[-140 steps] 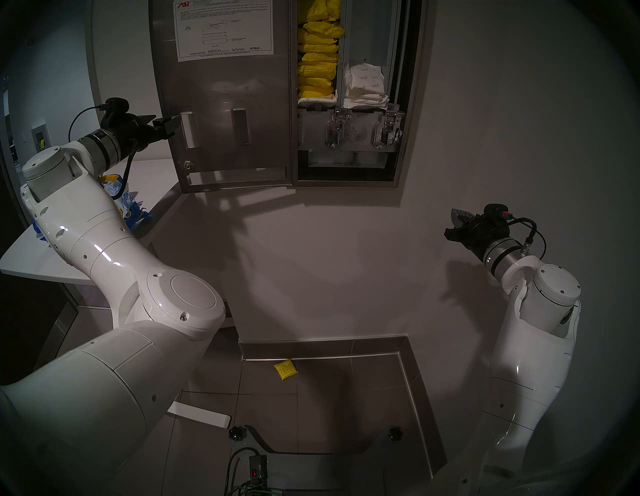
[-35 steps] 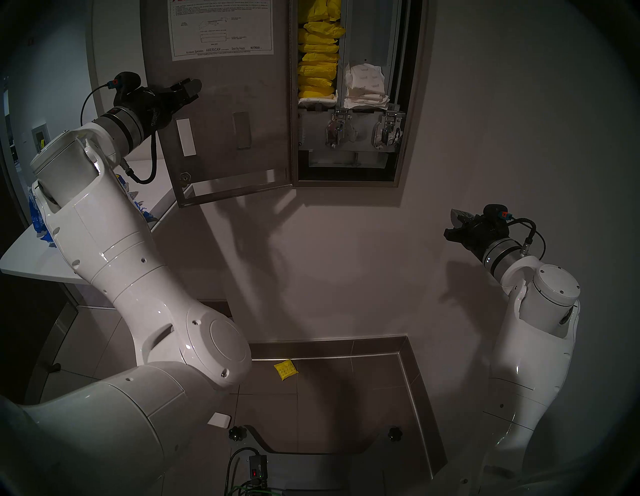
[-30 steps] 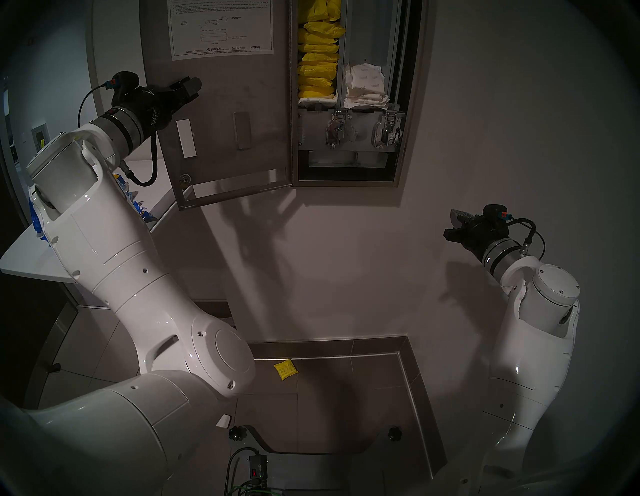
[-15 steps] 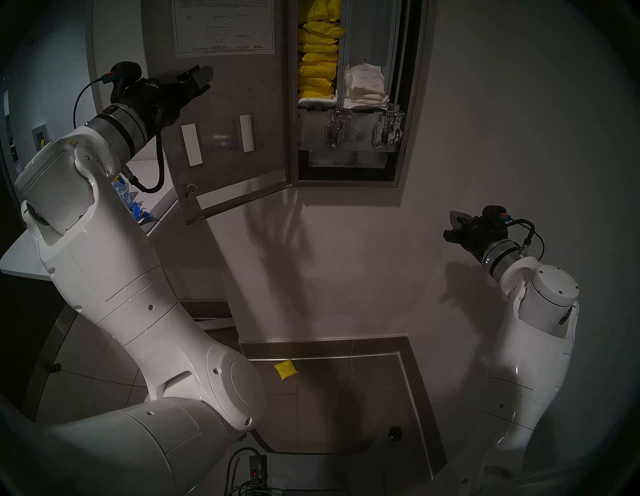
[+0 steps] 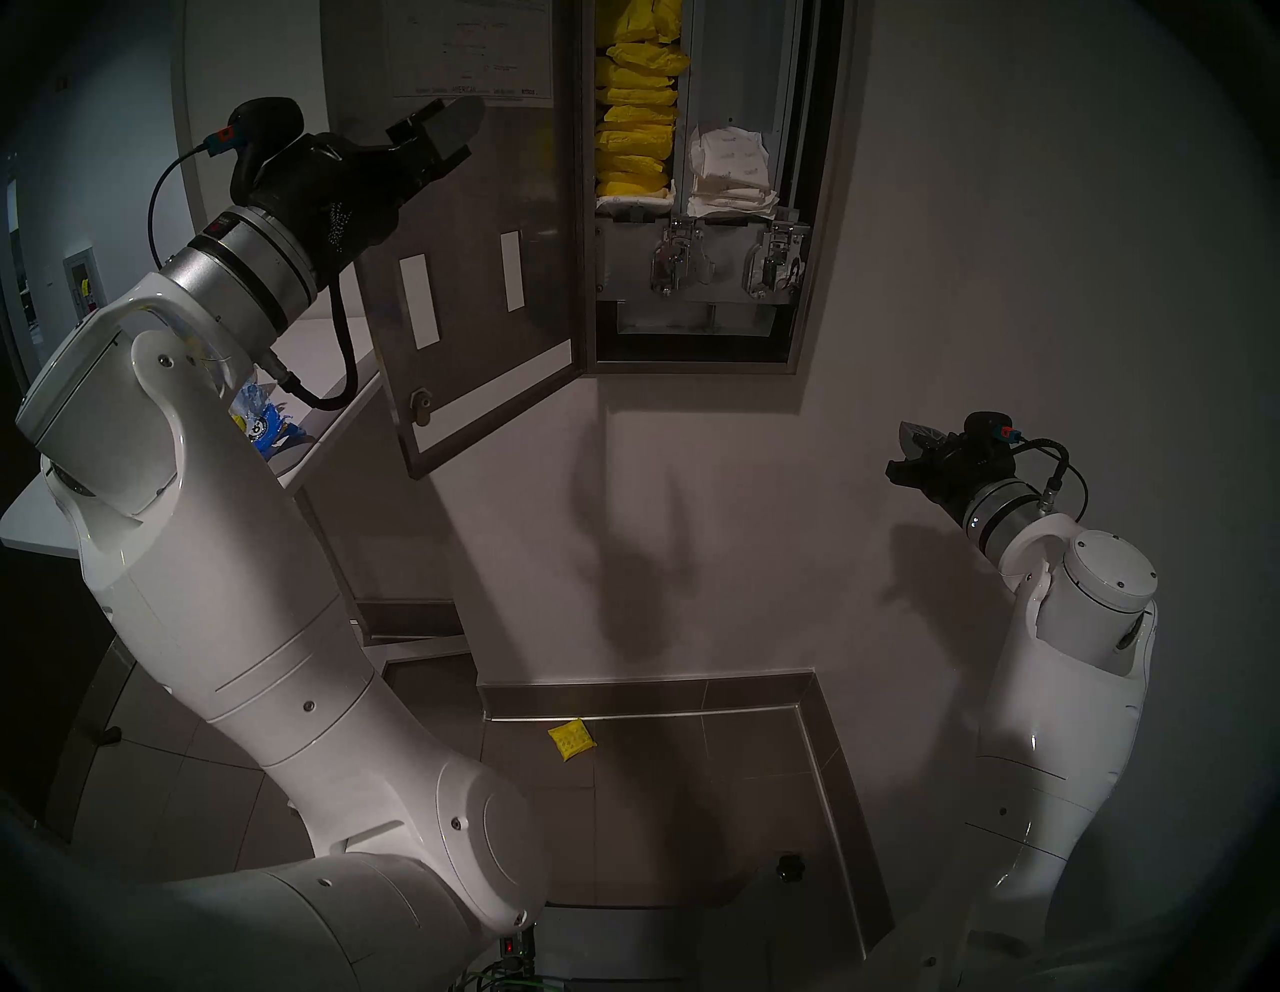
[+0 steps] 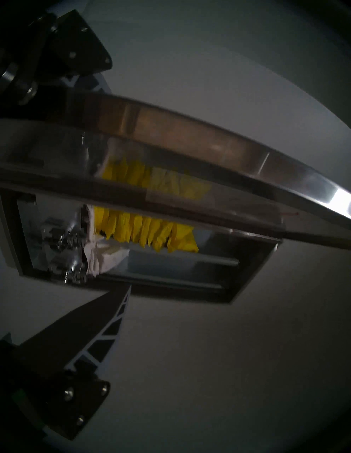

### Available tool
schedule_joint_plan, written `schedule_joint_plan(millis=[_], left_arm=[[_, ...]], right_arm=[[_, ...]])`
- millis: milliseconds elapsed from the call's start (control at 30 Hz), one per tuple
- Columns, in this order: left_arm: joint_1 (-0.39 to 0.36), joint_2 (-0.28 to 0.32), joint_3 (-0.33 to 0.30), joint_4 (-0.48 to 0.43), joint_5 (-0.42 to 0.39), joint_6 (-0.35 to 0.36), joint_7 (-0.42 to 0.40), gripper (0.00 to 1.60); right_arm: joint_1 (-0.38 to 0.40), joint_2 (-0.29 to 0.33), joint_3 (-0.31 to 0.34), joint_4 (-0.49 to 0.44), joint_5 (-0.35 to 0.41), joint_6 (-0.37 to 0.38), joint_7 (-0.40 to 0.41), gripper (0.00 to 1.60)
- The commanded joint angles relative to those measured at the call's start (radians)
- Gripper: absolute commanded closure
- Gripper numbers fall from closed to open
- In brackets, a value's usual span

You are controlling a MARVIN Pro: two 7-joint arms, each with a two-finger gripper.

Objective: Open the dispenser door, put the pads inside, close the door

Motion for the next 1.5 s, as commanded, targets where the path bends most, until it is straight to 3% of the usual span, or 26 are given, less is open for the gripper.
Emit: schedule_joint_plan(millis=[0, 200, 400, 467, 533, 967, 1000, 1033, 1467], left_arm=[[0.043, 0.017, 0.040, -0.052, -0.133, -0.003, -0.106, 0.00], [0.084, 0.044, 0.053, -0.064, -0.234, -0.003, -0.102, 0.00], [0.112, 0.110, 0.031, -0.057, -0.341, -0.003, -0.108, 0.00], [0.116, 0.129, 0.017, -0.055, -0.349, -0.003, -0.113, 0.00], [0.134, 0.165, -0.005, -0.041, -0.367, -0.003, -0.067, 0.00], [0.152, 0.171, -0.039, 0.030, -0.415, -0.003, 0.071, 0.00], [0.152, 0.173, -0.037, 0.033, -0.412, -0.003, 0.086, 0.43], [0.152, 0.172, -0.035, 0.037, -0.404, -0.003, 0.107, 1.60], [0.168, 0.205, 0.044, 0.093, -0.436, -0.003, 0.277, 1.60]], right_arm=[[0.022, 0.007, -0.001, -0.032, 0.005, -0.008, 0.000, 1.18], [0.022, 0.007, -0.002, -0.034, 0.005, -0.008, 0.000, 1.18], [0.022, 0.007, -0.002, -0.038, 0.006, -0.009, -0.001, 1.18], [0.022, 0.006, -0.001, -0.039, 0.006, -0.009, -0.001, 1.18], [0.021, 0.005, -0.001, -0.043, 0.007, -0.009, -0.002, 1.18], [0.020, 0.004, -0.001, -0.046, 0.007, -0.008, -0.003, 1.18], [0.020, 0.004, -0.001, -0.046, 0.007, -0.008, -0.003, 1.18], [0.020, 0.004, -0.001, -0.046, 0.007, -0.008, -0.003, 1.18], [0.019, 0.004, -0.002, -0.048, 0.008, -0.008, -0.004, 1.18]])
